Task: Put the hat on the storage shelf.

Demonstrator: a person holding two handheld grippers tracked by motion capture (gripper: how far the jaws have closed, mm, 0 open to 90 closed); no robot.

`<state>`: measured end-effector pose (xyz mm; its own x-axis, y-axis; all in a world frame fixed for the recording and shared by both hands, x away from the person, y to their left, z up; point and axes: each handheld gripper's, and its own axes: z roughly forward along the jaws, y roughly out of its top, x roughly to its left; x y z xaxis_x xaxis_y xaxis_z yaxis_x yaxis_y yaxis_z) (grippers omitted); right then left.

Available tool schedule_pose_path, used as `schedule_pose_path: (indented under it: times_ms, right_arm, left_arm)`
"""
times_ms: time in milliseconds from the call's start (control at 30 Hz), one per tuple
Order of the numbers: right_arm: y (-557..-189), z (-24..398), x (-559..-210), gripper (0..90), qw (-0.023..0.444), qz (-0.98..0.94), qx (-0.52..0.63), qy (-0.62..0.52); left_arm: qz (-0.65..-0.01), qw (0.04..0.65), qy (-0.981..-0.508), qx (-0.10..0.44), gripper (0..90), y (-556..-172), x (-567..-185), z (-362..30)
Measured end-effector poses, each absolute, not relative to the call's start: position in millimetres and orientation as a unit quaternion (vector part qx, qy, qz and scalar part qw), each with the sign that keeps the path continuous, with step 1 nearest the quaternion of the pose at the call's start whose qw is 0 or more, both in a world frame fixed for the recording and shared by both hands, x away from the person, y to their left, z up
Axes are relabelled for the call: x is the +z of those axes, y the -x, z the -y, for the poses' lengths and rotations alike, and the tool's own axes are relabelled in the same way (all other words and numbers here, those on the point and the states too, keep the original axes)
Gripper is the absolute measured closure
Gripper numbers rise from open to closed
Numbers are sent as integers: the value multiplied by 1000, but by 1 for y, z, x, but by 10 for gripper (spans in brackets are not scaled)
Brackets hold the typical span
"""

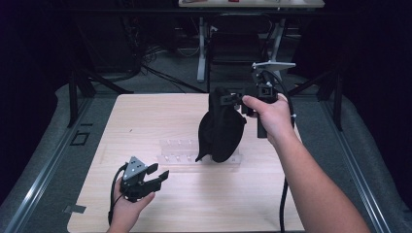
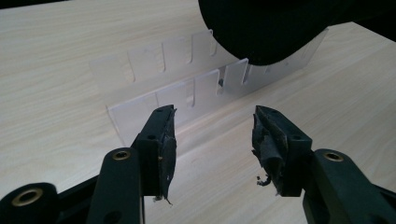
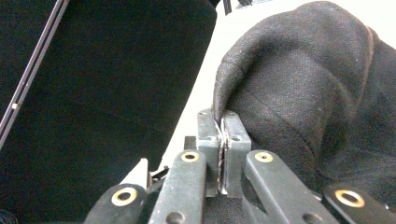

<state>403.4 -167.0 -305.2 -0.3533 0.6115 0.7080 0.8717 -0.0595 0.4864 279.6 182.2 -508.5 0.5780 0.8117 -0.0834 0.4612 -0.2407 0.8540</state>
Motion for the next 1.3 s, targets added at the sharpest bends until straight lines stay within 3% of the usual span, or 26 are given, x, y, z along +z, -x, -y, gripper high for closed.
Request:
schedule_pose_path:
  times_ms: [1300]
  right_arm:
    - [-405,142,-309,883,158,673,-489,532]
  left_arm:
    - [-338,443,-808,191,636,-303,-484,-94]
